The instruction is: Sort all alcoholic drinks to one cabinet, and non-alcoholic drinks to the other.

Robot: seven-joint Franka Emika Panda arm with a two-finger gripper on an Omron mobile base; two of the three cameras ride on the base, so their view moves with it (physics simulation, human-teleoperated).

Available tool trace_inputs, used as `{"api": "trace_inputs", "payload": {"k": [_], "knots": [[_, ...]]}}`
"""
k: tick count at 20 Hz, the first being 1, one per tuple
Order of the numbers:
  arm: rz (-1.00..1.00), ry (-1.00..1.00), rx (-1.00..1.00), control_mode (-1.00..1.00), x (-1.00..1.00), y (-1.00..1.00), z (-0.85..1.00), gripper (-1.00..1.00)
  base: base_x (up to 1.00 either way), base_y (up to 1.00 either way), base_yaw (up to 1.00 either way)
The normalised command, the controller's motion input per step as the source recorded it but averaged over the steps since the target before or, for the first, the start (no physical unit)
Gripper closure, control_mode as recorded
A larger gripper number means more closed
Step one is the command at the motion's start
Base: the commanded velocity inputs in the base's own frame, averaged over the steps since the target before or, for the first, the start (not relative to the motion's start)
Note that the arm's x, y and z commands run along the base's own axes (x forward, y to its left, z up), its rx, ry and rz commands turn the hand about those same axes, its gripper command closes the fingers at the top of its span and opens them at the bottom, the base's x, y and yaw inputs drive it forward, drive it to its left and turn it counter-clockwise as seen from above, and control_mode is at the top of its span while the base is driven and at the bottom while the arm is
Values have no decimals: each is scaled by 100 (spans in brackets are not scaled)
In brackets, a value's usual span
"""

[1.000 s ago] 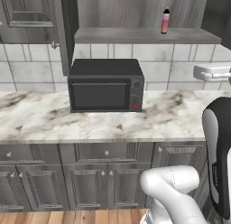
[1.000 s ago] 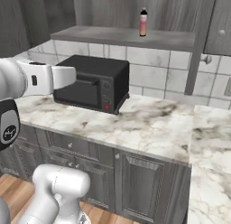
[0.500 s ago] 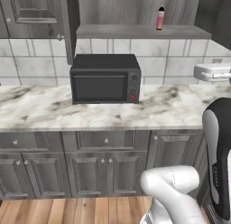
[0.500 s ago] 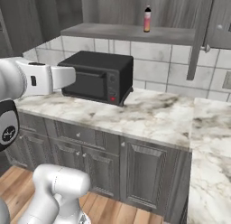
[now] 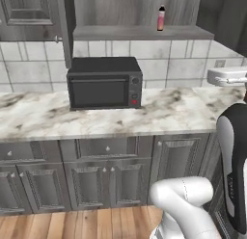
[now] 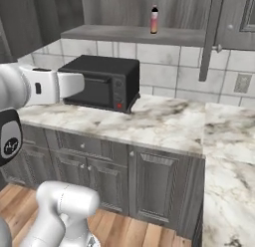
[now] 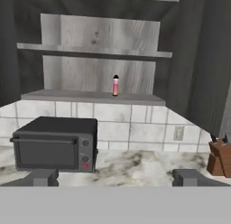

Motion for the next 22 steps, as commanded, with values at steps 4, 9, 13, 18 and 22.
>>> {"api": "trace_inputs", "payload": {"k": [4,9,13,18,22], "knots": [[0,0,0,100,0,0,0,-100,-27,0,-28],[0,0,0,100,0,0,0,-100,-23,0,-31],[0,0,0,100,0,0,0,-100,-21,0,-32],[0,0,0,100,0,0,0,-100,-24,0,-32],[0,0,0,100,0,0,0,-100,-29,-10,-34]]}}
